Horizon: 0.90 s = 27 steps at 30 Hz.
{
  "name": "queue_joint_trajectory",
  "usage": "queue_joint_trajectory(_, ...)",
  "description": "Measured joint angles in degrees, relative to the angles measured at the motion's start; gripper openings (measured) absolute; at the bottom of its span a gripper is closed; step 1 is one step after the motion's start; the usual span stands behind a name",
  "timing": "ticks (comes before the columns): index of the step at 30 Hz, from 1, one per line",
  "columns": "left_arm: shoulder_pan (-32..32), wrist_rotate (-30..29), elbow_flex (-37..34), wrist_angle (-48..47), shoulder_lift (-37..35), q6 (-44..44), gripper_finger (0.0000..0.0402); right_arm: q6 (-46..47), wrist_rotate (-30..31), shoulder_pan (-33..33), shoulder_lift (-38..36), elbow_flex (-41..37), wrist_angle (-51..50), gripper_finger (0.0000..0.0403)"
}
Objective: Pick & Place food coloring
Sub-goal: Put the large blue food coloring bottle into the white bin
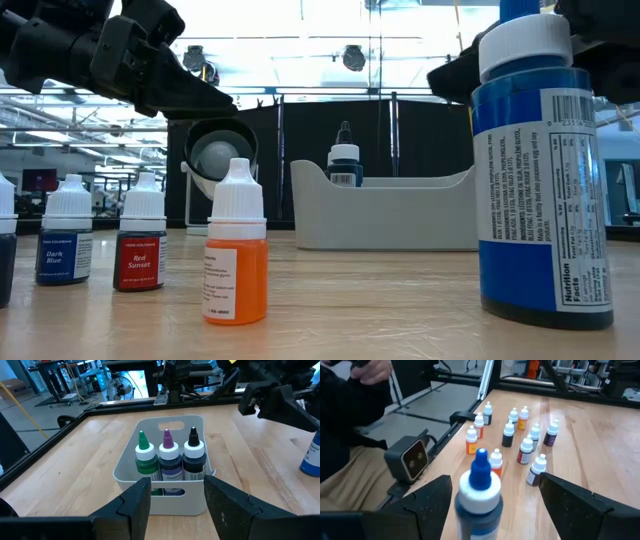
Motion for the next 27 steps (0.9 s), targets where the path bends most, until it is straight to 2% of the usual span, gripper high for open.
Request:
queue_joint_trajectory(13,0.0,0.02,0.0,-0.02,0.0,-0.23,0.0189,0.86,-1.73,-0.16,0.25,0.0,0.14,0.0271)
queue_joint_trajectory(18,0.0,0.02,0.0,-0.02,0.0,-0.47,0.0189,0.87,-3.65,-0.23,0.25,-0.02,-0.54,0.0255)
queue_joint_trajectory(27,0.0,0.02,0.0,-0.04,0.0,-0.69,0.0189,1.06,-3.03,-0.51,0.25,-0.02,-0.66,0.0216)
